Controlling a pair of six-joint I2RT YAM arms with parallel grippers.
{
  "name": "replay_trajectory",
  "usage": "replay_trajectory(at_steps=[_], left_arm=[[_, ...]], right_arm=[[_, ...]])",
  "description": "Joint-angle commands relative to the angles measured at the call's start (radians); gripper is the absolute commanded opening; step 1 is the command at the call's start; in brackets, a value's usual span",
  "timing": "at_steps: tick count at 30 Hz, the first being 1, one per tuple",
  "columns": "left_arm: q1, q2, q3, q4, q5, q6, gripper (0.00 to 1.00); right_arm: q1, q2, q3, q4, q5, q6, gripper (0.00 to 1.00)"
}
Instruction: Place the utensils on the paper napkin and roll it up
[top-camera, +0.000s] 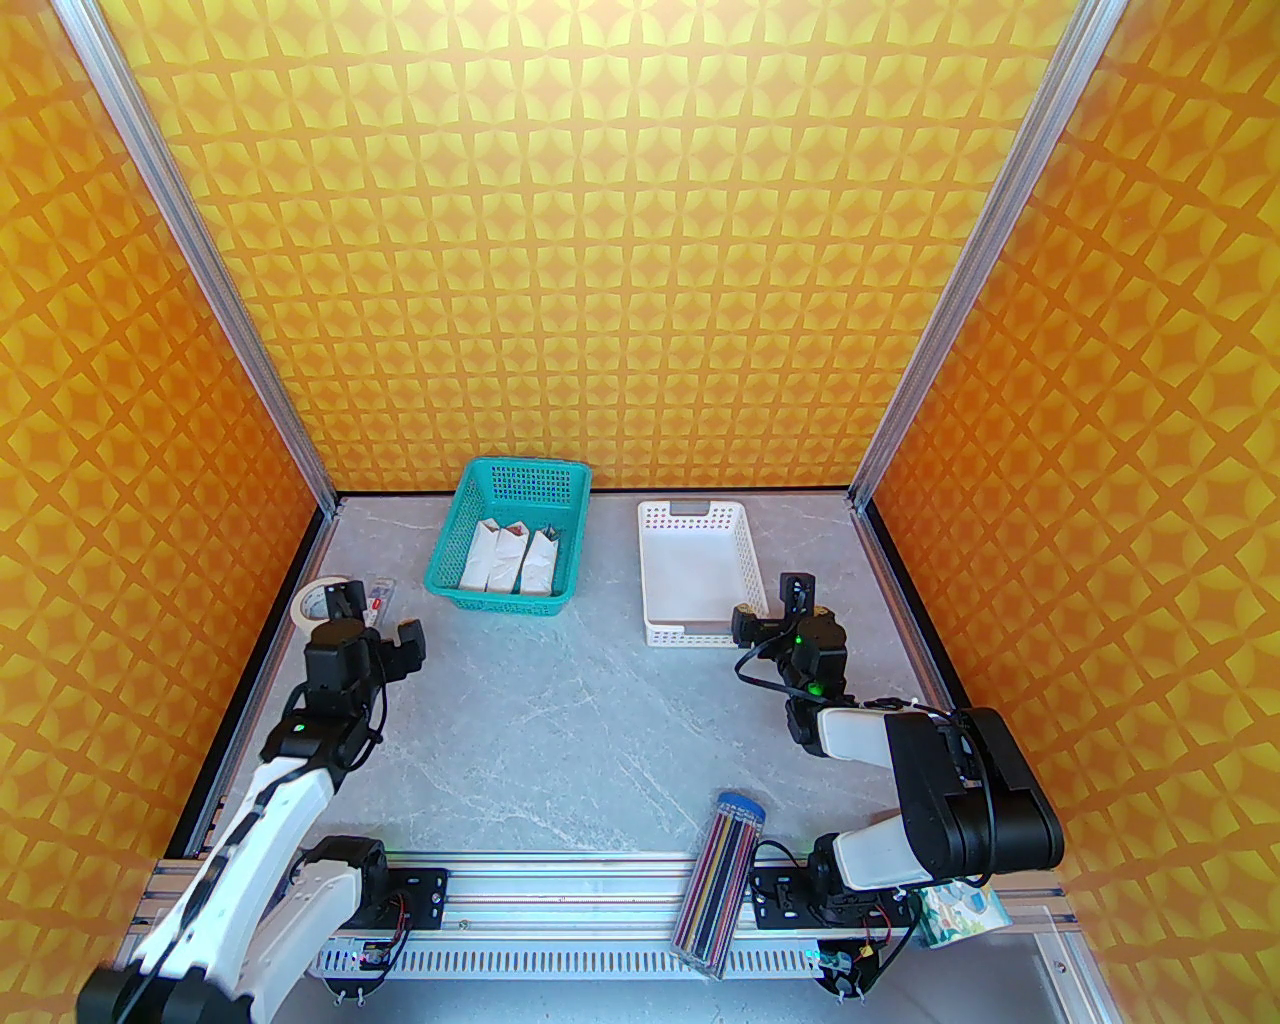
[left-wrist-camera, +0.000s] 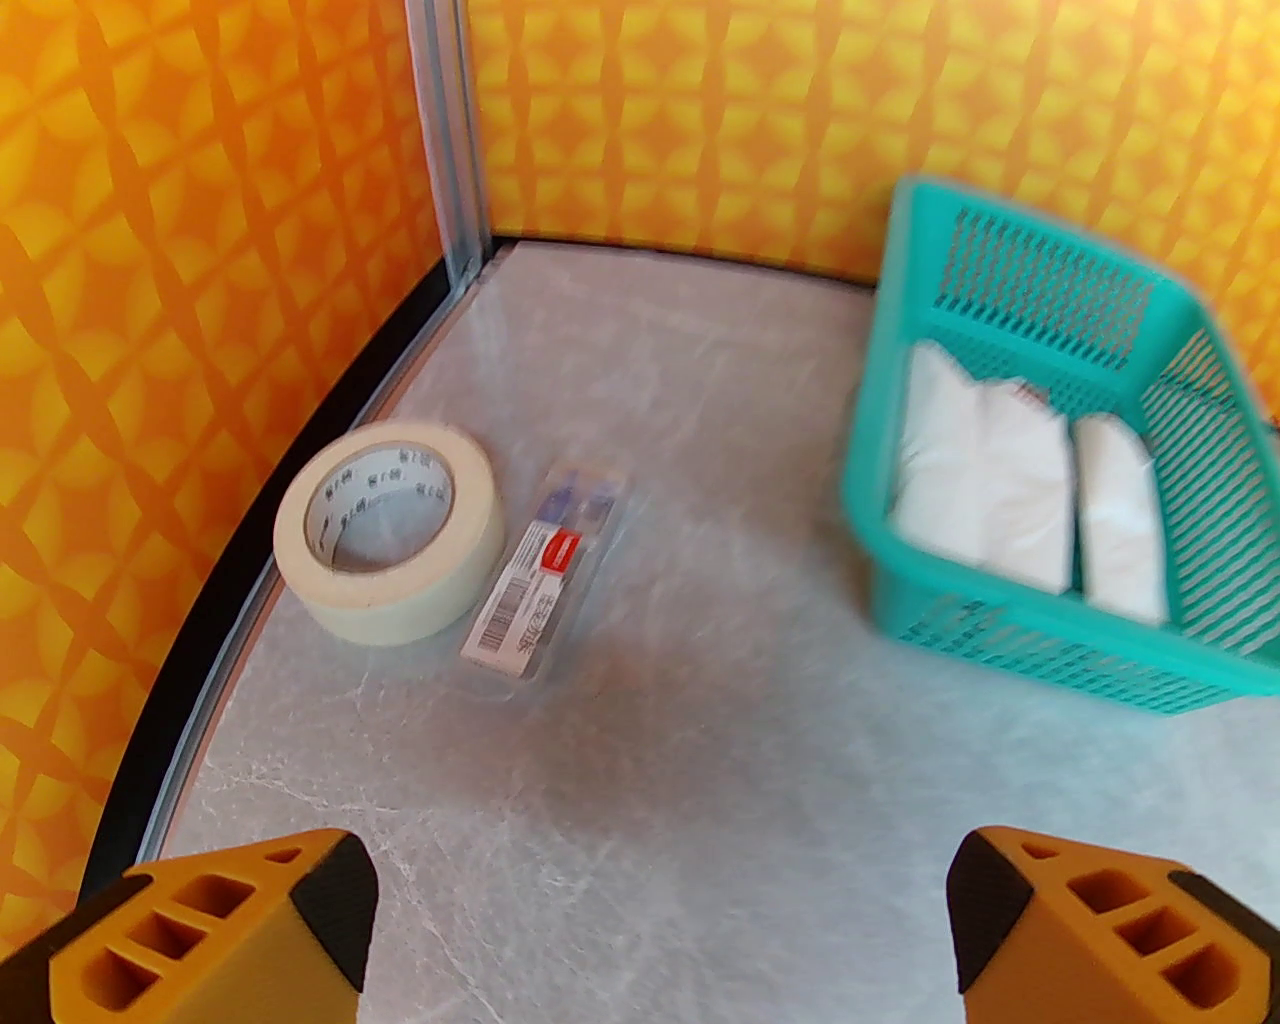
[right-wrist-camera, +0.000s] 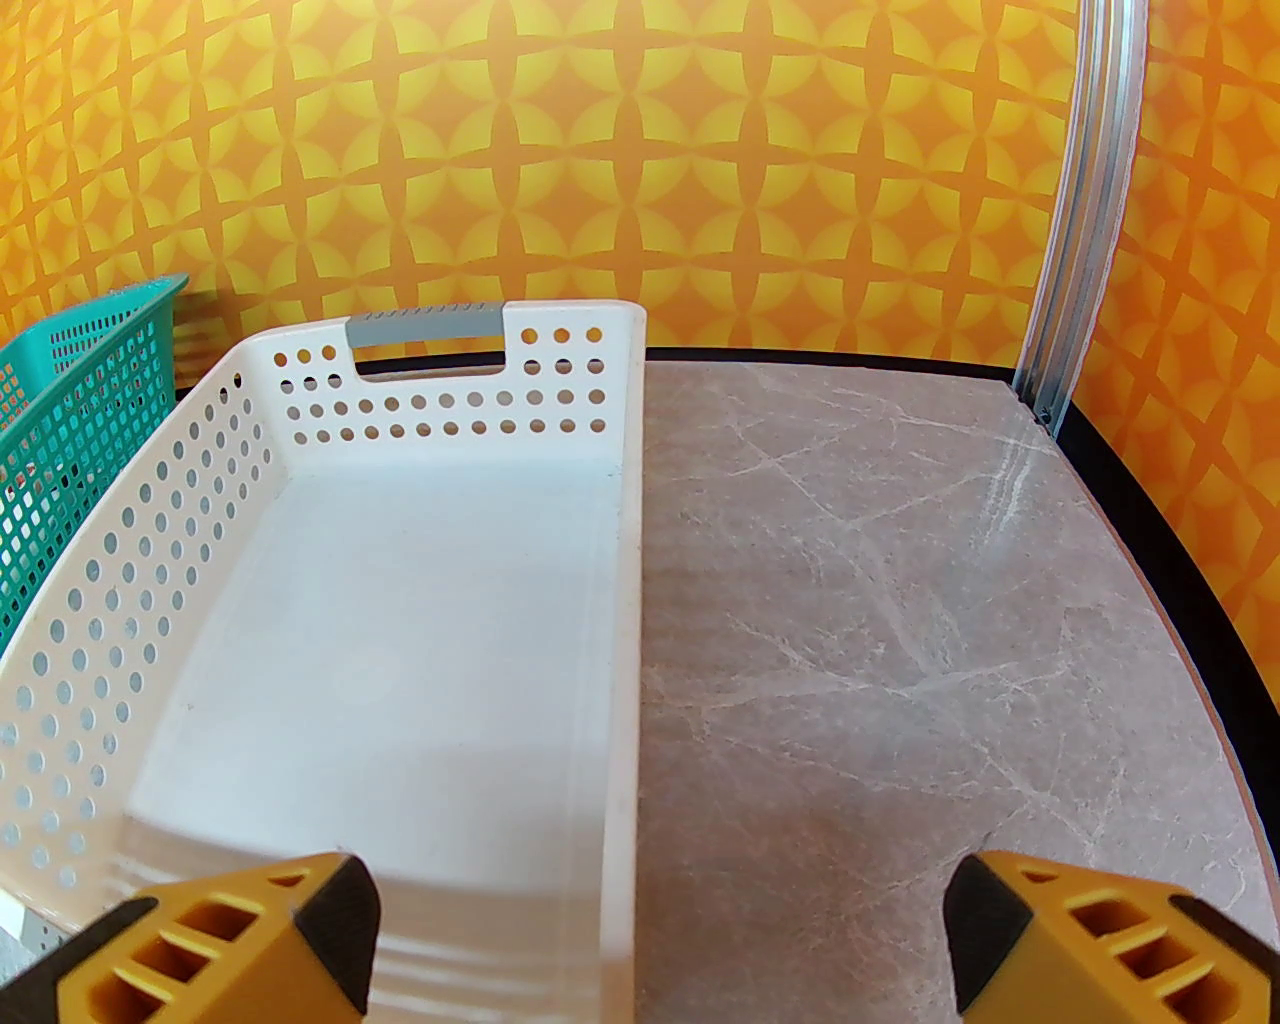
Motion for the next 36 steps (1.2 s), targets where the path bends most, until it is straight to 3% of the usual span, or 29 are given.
replay_trajectory(at_steps=[1, 7, 23, 31, 36], left_arm=[[0.025, 0.053, -0.038, 0.184, -0.021, 0.046, 0.99], [0.038, 0.167, -0.072, 0.379, -0.006, 0.087, 0.99], [0.038, 0.442, -0.13, 0.811, 0.194, 0.193, 0.99], [0.044, 0.525, -0.176, 0.985, 0.239, 0.23, 0.99], [0.051, 0.615, -0.248, 1.19, 0.249, 0.226, 0.99]], right_arm=[[-0.007, 0.008, 0.013, -0.009, -0.011, 0.017, 0.99], [-0.007, 0.01, 0.014, -0.007, -0.011, 0.017, 0.99], [-0.007, 0.008, 0.014, -0.008, -0.011, 0.016, 0.99], [-0.007, 0.008, 0.015, -0.01, -0.01, 0.016, 0.99], [-0.007, 0.009, 0.014, -0.01, -0.011, 0.016, 0.99]])
